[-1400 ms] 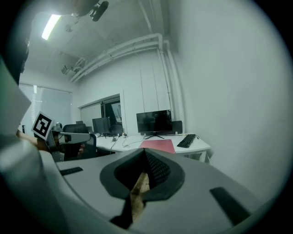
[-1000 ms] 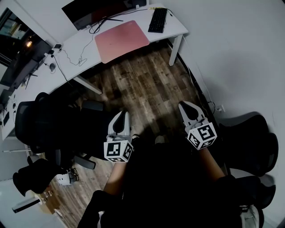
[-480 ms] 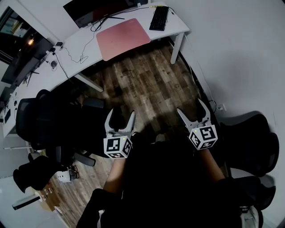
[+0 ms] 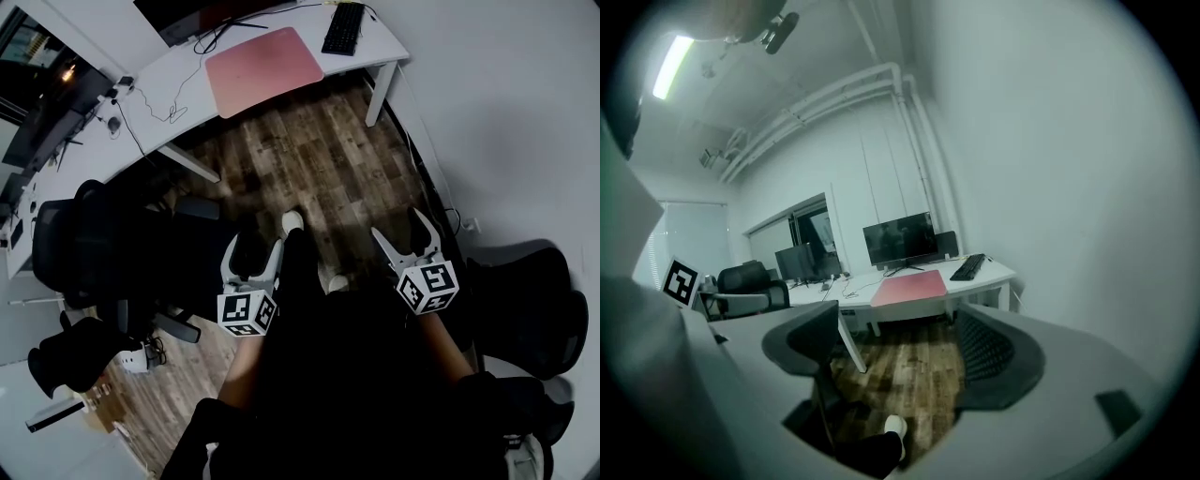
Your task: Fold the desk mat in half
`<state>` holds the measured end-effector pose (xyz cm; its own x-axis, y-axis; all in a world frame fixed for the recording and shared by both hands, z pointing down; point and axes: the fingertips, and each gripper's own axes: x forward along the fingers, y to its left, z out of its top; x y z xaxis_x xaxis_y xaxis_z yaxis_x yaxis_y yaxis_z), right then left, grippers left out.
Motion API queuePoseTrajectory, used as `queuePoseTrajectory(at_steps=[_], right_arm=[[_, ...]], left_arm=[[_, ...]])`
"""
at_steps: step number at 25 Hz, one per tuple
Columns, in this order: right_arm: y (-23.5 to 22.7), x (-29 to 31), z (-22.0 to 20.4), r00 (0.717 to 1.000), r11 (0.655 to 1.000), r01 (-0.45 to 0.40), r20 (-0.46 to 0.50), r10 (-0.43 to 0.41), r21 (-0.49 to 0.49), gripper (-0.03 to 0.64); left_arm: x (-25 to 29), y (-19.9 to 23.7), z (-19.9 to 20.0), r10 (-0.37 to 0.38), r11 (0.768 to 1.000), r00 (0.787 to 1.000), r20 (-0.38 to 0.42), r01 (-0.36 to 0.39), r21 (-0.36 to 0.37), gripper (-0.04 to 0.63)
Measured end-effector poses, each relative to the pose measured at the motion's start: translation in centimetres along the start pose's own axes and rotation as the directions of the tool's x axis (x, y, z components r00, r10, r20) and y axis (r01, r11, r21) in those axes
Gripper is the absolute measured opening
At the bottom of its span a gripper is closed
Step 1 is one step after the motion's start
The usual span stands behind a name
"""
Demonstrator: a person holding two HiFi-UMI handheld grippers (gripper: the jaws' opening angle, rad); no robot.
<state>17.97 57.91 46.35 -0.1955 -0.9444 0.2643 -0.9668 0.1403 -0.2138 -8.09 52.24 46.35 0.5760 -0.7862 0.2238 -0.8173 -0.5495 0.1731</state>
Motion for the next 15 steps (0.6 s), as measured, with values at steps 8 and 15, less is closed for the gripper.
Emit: queuePoseTrajectory(at_steps=[8,15], right_arm=[[0.3,5.8,1.2,0.999,1.000,-0.015,-0.033,0.015,-0.006,0.391],[-0.2,13.4,3.3,0.998,1.000,-0.014,-0.055,0.013,-0.012,0.390]], left_arm=[[5.0,3.8,0.8,0.002,0.998,1.000,-0.002,-0.002,-0.062,0.341],[11.0,9.5,2.5,0.022,0.998,1.000,-0.006,-0.023,-0.056,0.341]])
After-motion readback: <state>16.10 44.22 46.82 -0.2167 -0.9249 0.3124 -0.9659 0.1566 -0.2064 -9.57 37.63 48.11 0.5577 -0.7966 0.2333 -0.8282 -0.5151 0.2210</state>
